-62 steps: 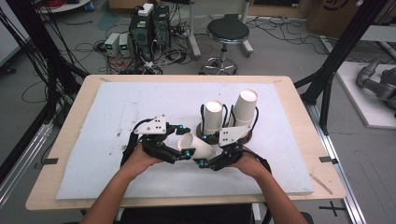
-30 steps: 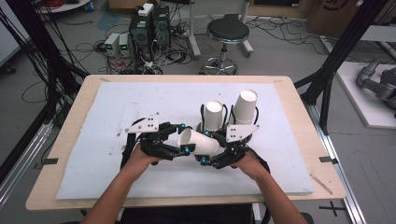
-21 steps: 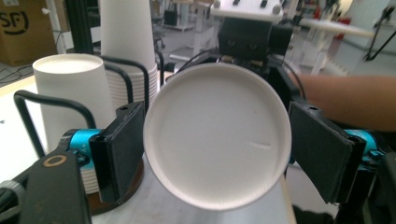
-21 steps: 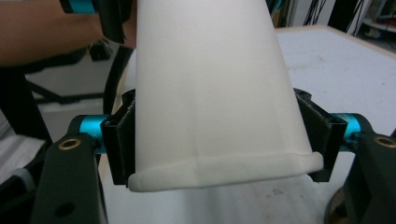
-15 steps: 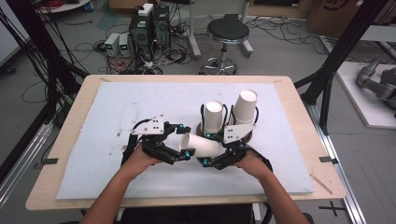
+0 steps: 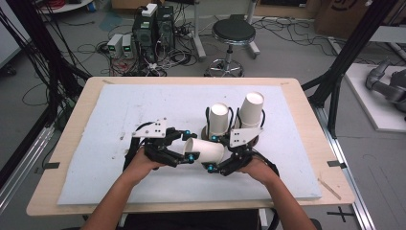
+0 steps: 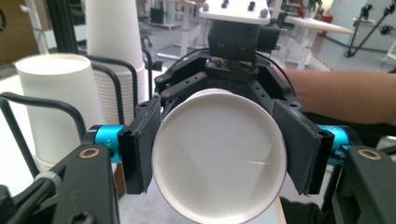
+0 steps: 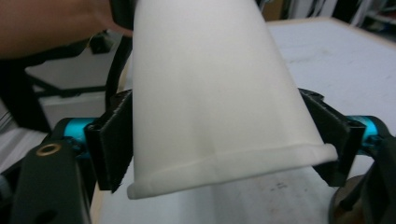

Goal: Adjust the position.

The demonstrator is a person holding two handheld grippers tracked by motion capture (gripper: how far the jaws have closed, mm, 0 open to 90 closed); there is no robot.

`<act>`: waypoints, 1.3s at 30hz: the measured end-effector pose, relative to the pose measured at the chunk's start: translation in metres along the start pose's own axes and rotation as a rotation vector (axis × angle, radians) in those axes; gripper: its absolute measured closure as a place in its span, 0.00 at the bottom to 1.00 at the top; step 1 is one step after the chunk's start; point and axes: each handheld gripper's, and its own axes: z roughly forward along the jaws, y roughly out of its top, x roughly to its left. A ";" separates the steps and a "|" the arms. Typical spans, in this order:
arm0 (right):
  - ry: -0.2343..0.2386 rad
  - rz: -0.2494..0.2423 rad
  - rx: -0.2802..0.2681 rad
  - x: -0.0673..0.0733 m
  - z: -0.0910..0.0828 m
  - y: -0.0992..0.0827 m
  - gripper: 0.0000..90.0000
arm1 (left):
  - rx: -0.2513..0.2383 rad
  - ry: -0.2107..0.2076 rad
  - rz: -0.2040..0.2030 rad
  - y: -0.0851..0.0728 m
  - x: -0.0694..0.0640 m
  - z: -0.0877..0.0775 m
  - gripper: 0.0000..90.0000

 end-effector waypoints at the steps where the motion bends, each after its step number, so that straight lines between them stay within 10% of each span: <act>1: -0.013 0.003 -0.018 0.001 -0.001 0.001 0.21 | -0.008 0.005 -0.001 0.000 0.000 -0.001 0.40; 19: -0.126 0.047 -0.024 -0.006 -0.037 0.001 0.21 | -0.118 0.094 0.007 0.006 -0.002 -0.010 0.40; 39: 0.077 -0.002 -0.117 -0.003 -0.020 0.007 0.27 | -0.139 -0.008 -0.008 -0.001 -0.010 -0.003 0.40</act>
